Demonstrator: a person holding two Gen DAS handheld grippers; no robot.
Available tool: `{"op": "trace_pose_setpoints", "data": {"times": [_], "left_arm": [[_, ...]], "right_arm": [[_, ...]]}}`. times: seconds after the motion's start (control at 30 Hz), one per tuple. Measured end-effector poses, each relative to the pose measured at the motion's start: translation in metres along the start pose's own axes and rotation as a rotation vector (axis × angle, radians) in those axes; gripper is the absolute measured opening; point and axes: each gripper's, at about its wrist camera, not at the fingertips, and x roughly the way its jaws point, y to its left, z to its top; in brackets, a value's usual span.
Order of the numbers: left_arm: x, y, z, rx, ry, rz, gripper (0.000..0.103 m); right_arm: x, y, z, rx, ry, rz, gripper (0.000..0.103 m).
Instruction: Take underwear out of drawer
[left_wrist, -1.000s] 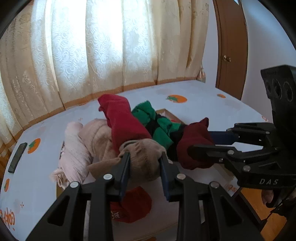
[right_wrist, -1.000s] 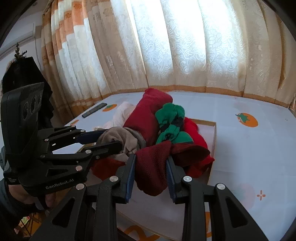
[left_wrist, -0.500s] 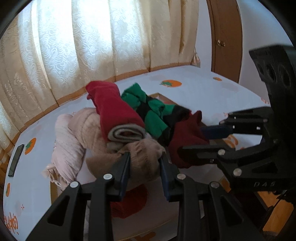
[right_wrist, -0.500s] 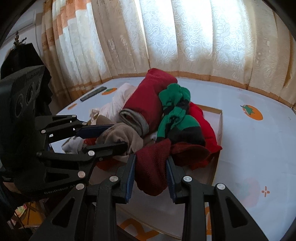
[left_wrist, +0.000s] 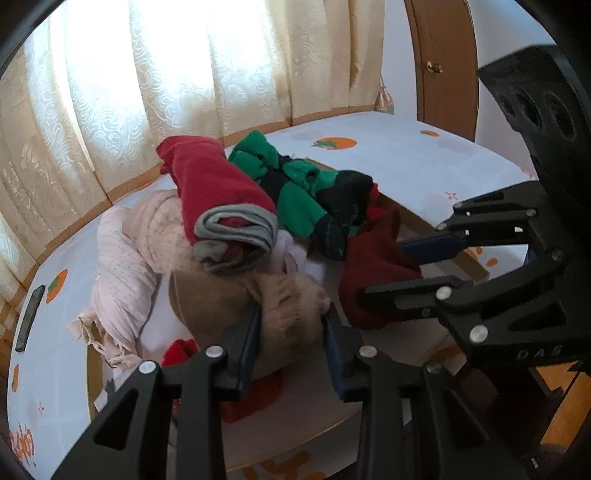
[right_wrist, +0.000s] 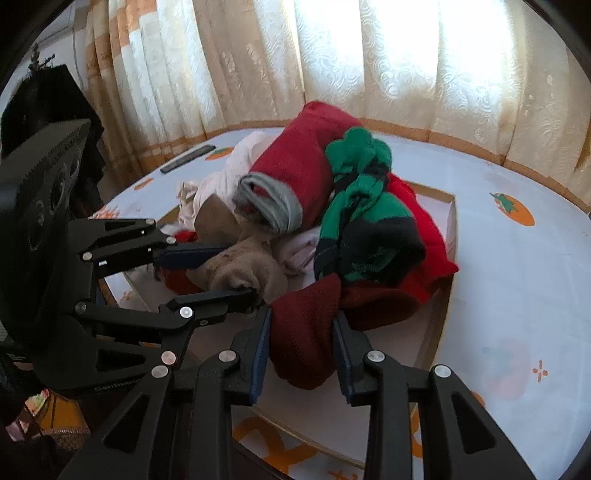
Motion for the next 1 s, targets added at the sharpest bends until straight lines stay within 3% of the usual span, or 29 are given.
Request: {"op": "trace_pose_setpoints", "data": {"times": [0.2,0.3,0.43,0.63,0.9,1.0], "left_arm": [[0.001,0.0,0.0,-0.005,-0.003,-0.004,0.04],[0.001,-0.002,-0.001,-0.004,-0.004,-0.004,0.049],[-0.003,-0.002,-0.003,-0.026,-0.014,-0.012,0.055],[-0.024,0.003,-0.004,-0.083,-0.07,-0.019,0.07],[-0.052,0.01,-0.012,-0.134,-0.132,-0.023,0.073],[-0.063,0.01,-0.016,-0.14,-0.157,-0.016,0.082]], "right_arm": [[0.0,-0.001,-0.002,0.011,0.002,0.011,0.036],[-0.001,-0.003,-0.004,0.022,0.002,0.018,0.039],[-0.003,-0.007,-0.009,0.049,-0.007,0.02,0.051],[-0.017,-0.009,-0.012,0.06,-0.051,0.004,0.057],[-0.036,0.001,-0.016,0.066,-0.11,-0.009,0.063],[-0.044,0.009,-0.019,0.056,-0.127,-0.019,0.065]]}}
